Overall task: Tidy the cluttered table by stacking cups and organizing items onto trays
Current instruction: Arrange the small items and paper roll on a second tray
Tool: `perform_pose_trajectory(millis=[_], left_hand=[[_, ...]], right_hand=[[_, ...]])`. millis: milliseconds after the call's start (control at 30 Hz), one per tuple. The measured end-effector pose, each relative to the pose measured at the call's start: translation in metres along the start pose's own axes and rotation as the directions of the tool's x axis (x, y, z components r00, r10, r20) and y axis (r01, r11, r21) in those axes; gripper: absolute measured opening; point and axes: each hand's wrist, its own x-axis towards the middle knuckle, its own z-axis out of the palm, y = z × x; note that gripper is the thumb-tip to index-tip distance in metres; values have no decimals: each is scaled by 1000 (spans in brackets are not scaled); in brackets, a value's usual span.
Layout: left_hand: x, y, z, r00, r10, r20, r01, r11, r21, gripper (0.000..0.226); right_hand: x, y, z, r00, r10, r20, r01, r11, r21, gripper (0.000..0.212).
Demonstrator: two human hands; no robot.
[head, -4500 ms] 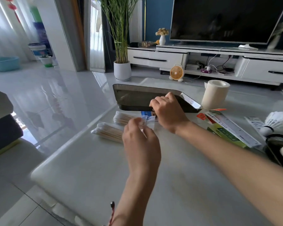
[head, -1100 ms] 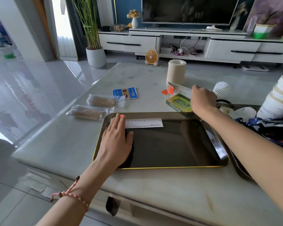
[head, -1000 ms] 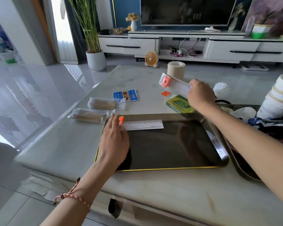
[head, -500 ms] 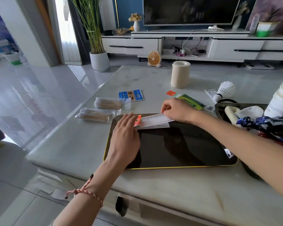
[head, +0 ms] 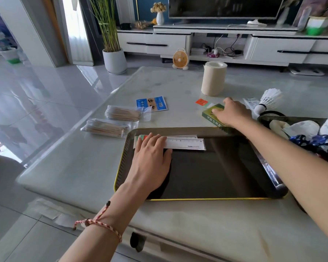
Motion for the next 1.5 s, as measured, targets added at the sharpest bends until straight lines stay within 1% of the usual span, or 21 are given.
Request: perform_pose_trajectory(millis=[67,233,300,400,467,534,600,634,667,700,767,801,834,901,967,1001,1067,1134,1201,1401,1501], left_hand=[[2,1,1,1000,-3,-10,2,1000,-13,43],[6,2,1,1000,-10,-16,11,1000,15,40],[3,3,0,1000,-11,12,10,997,79,41],[1,5,2,998,-47,31,42,987,154,44],[0,8,3,997,-76,30,69,980,189,45],[-1,11,5,995,-91,31,82,975,208,47],[0,14,6,995,-97,35,88,974,211,48],[0,14,6,994,-102,33,93,974,208,48],[1,14,5,994,-102,26,95,976,195,48],[1,13,4,995,-100,11,97,981,170,47],[2,13,2,996,-80,-36,83,991,105,46],[2,12,2,996,-64,-56,69,994,79,45],[2,13,2,996,-45,-71,50,997,65,44],[1,13,2,996,-4,-85,9,998,58,42],[2,13,4,994,24,-105,-20,999,40,39],[0,12,5,994,24,-107,-21,999,33,38],[1,11,5,993,24,-118,-22,1000,18,37],[1,10,5,992,17,-123,-15,1000,13,37],[0,11,5,992,10,-126,-9,1000,6,37],[1,14,7,990,13,-139,-14,1000,-7,38],[2,10,8,987,2,-162,-5,1000,-16,39]], right_hand=[[3,3,-1,997,-4,82,4,1000,-5,75],[-1,0,-1,992,-102,76,106,993,-47,77],[-5,1,-2,991,-133,21,134,989,-57,74],[-12,-2,-12,972,-182,-152,173,983,-68,68],[-17,-6,-26,968,-187,-165,189,982,-5,72],[-25,-10,-41,971,-186,-153,207,968,139,76],[-38,-13,-56,968,-201,-148,229,951,207,73],[-45,-16,-62,970,-218,-105,234,956,178,70],[-52,-18,-67,975,-222,-11,221,967,127,68],[-60,-20,-71,971,-197,133,190,980,65,65],[-76,-20,-76,905,-88,416,137,986,-90,66],[-83,-18,-76,871,-38,489,147,972,-185,69],[-90,-15,-74,861,-5,508,176,941,-289,73],[-97,-6,-67,893,-11,450,249,844,-474,77],[-97,1,-60,934,-61,353,263,785,-561,75],[-94,4,-58,941,-85,328,259,805,-533,72],[-82,9,-58,954,-149,259,242,892,-381,56],[-67,15,-56,970,-216,115,238,943,-233,40],[-53,20,-49,976,-218,8,217,967,-137,32],[-8,25,-16,974,-193,116,203,976,-79,36],[13,26,-10,981,-139,133,149,986,-71,42]])
